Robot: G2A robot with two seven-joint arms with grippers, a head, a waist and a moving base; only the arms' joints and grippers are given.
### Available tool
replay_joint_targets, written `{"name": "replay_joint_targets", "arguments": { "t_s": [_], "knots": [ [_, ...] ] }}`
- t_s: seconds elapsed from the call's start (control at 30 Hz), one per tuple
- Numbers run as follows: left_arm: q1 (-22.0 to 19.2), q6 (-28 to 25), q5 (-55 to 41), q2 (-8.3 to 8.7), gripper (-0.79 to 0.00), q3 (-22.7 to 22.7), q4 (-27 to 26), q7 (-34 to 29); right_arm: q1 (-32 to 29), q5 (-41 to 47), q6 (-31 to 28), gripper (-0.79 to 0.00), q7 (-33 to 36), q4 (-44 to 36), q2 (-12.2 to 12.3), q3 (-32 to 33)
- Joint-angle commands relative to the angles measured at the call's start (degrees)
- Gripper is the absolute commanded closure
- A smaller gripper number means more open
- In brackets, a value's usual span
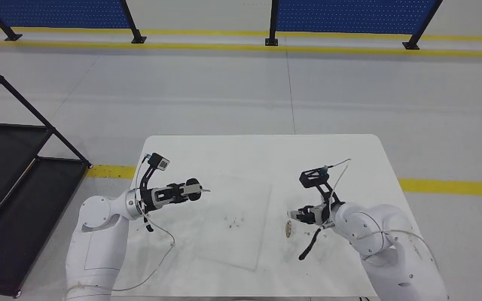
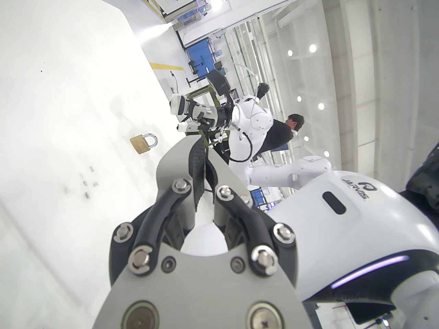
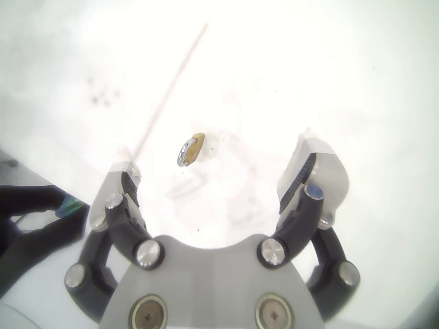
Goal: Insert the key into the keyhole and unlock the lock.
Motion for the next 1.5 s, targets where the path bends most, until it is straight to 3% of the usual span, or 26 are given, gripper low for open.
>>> {"name": "replay_joint_targets", "arguments": {
  "t_s": [0.0,0.1,0.47,0.87,0.9,1.0,1.1,1.2,1.27,1.33,1.47],
  "knots": [
    [0.0,0.0,0.0,0.00,0.000,0.0,0.0,0.0,1.2,-1.8,2.2,-0.785,3.1,-1.0,-0.2,-1.8],
    [0.0,0.0,0.0,0.00,0.000,0.0,0.0,0.0,3.8,-3.6,5.7,-0.785,7.9,-1.3,-0.6,-5.2],
    [0.0,0.0,0.0,0.00,0.000,0.0,0.0,0.0,8.2,-5.3,6.4,-0.785,8.1,7.9,-1.9,-13.3],
    [0.0,0.0,0.0,0.00,0.000,0.0,0.0,0.0,9.2,-7.2,6.4,-0.785,8.1,11.8,-2.2,-17.0],
    [0.0,0.0,0.0,0.00,0.000,0.0,0.0,0.0,9.4,-7.0,6.4,-0.770,8.1,12.1,-2.2,-17.3],
    [0.0,0.0,0.0,0.00,0.000,0.0,0.0,0.0,10.4,-6.3,6.4,-0.591,8.1,13.2,-2.3,-18.3],
    [0.0,0.0,0.0,0.00,0.000,0.0,0.0,0.0,11.6,-5.2,6.4,-0.496,8.1,14.6,-2.4,-19.1],
    [0.0,0.0,0.0,0.00,0.000,0.0,0.0,0.0,12.9,-3.9,6.4,-0.486,8.1,16.3,-2.6,-19.8],
    [0.0,0.0,0.0,0.00,0.000,0.0,0.0,0.0,13.6,-3.2,6.4,-0.394,8.1,17.3,-2.6,-20.2],
    [0.0,0.0,0.0,0.00,0.000,0.0,0.0,0.0,14.3,-2.7,6.4,-0.357,8.1,18.1,-2.7,-20.7],
    [0.0,0.0,0.0,0.00,0.000,0.0,0.0,0.0,15.3,-1.7,6.4,-0.339,8.1,19.3,-2.8,-21.6]
  ]
}}
